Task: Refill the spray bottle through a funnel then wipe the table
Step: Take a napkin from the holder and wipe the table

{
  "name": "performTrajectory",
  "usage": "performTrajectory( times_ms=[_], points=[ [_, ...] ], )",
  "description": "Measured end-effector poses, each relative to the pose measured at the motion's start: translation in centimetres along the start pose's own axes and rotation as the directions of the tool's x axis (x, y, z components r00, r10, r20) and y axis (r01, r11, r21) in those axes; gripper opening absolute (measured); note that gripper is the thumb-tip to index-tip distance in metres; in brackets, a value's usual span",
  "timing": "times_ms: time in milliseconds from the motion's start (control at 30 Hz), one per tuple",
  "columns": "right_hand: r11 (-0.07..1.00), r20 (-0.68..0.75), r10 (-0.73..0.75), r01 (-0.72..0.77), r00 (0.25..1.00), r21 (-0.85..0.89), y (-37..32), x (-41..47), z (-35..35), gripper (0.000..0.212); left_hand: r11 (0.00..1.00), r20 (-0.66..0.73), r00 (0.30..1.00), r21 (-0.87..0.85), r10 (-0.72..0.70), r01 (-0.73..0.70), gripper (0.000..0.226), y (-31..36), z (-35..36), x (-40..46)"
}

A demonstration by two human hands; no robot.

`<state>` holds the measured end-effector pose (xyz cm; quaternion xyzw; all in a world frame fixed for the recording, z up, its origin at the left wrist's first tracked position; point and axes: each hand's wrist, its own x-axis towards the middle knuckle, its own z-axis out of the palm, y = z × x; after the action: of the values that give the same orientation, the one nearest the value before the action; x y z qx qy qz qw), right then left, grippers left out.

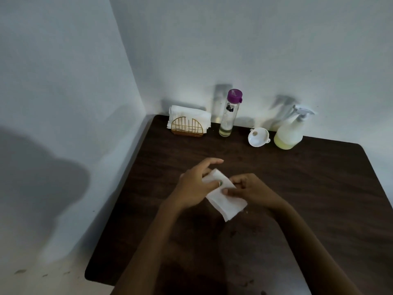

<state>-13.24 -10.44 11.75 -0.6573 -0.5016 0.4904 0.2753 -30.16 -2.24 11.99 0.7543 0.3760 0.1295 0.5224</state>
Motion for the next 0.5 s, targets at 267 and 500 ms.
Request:
performTrajectory(
  times_ms=[267, 500],
  points=[
    [0.723, -0.081, 0.249, -0.129, 0.965, 0.679, 1.4, -0.2, 2.7, 0.019, 0.758, 0.059, 0.889, -0.499, -0.453, 0.42, 0.033, -2.2, 1.7, -1.5],
    [0.71, -0.128, 0.251, -0.093, 0.959, 0.699, 1.9, 0.6, 3.9, 0.026, 0.633, 0.03, 0.844, -0.648, -0.535, 0.424, 0.018, -2.4, 2.3, -1.4]
  ],
)
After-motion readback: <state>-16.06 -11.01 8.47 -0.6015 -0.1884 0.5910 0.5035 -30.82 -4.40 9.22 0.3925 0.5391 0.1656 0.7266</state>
